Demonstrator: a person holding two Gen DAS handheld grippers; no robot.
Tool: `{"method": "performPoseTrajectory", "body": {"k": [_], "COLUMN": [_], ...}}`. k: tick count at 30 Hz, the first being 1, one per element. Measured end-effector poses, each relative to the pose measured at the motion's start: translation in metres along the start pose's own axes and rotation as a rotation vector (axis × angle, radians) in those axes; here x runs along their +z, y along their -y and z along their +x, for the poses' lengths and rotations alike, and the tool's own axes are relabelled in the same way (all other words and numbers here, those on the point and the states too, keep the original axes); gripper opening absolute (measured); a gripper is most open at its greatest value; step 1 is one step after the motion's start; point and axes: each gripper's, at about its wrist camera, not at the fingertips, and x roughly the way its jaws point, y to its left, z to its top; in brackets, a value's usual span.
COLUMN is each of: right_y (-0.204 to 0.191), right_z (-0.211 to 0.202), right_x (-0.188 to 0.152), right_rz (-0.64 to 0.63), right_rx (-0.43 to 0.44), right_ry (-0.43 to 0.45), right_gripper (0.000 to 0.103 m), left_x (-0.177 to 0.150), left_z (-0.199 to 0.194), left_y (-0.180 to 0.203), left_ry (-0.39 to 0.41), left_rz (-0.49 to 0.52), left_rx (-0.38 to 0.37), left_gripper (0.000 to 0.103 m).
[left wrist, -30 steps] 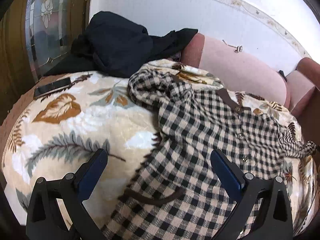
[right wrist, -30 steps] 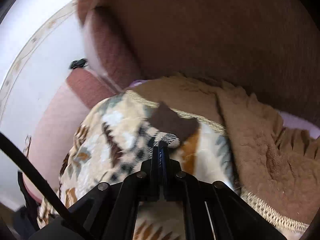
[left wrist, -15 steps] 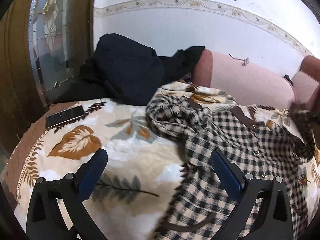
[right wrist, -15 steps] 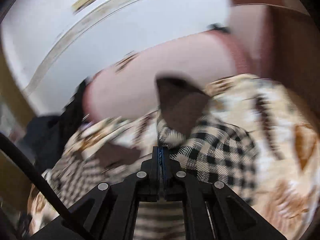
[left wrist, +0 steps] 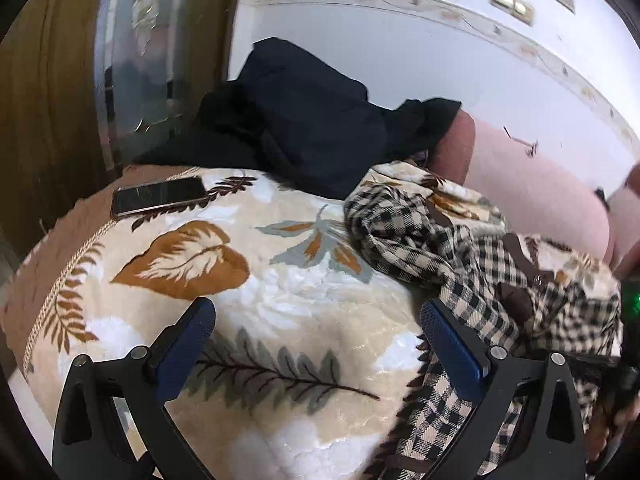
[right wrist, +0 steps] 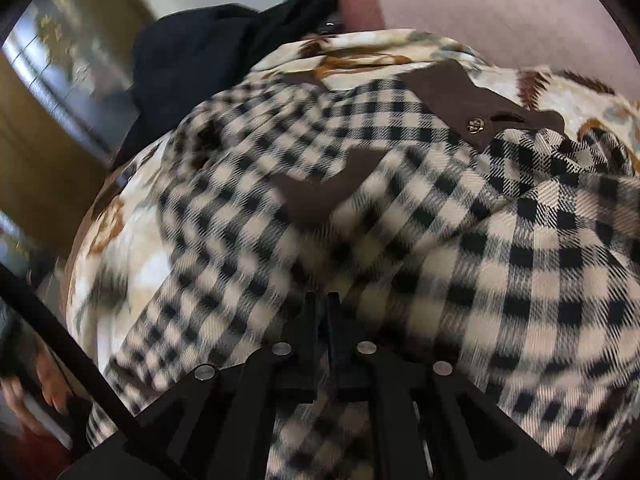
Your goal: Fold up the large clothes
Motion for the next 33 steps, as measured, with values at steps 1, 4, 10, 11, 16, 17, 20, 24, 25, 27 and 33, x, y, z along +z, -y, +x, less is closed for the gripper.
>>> {"method": "performPoseTrajectory", "body": {"k": [1, 4, 10, 11, 16, 17, 20, 24, 25, 27, 33], "right_y": [-0.003, -0.006, -0.009, -0.008, -0.015, -0.022, -0.057, -0.111, -0.122, -0.136, -0.117], "right_z": [-0.011, -0.036, 0.02, 0.032, 0.063, 0.054, 0.026, 0.04, 0.048, 0.069, 0.134], "right_x": [-0.002, 0.01, 0.05, 0.054, 0.067, 0.071, 0.084, 0.11, 0.119, 0.143, 0.188], "right_rz": [-0.013, -0.031, -0.029, -0.028, -0.015, -0.026, -0.122, -0.234, -0.234, -0.179, 0.154], "right_rx": [-0.007, -0.063, -0.302, -0.312, -0.308, -0.288, -0.288, -0.193, -0.167, -0.141, -0.087], "right_ry": [0.023, 0.1, 0.047, 0.036, -0.031, 0.0, 0.09, 0.041, 0.035, 0.028, -0.1], "right_gripper": [0.01, 0.017, 0.02, 0.02, 0.02, 0.02, 0.02, 0.054, 0.056, 0.056, 0.057], "left_x": [0.001, 0.003, 0.007, 0.009, 0.016, 0.018, 0.024, 0.028, 0.028, 0.029, 0.032], "left_z": [0.001, 0.006, 0.014, 0.017, 0.026, 0.025, 0.024, 0.028, 0.028, 0.029, 0.035], "left_y": [-0.004, -0.011, -0.015, -0.015, -0.027, -0.032, -0.048, -0.065, -0.068, -0.072, -0.086], "left_ry": [-0.003, -0.022, -0.03, -0.025, -0.034, -0.033, -0.026, -0.045, -0.049, -0.055, -0.059], "left_rz": [-0.011, -0.038, -0.081, -0.075, -0.1, -0.115, -0.171, -0.234, -0.242, -0.253, -0.295], "left_rx": [-0.002, 0.004, 0.008, 0.023, 0.094, 0.098, 0.123, 0.131, 0.132, 0.13, 0.125], "left_gripper": [0.103, 0.103, 0.103, 0.103, 0.103, 0.103, 0.103, 0.103, 0.103, 0.103, 0.103]}}
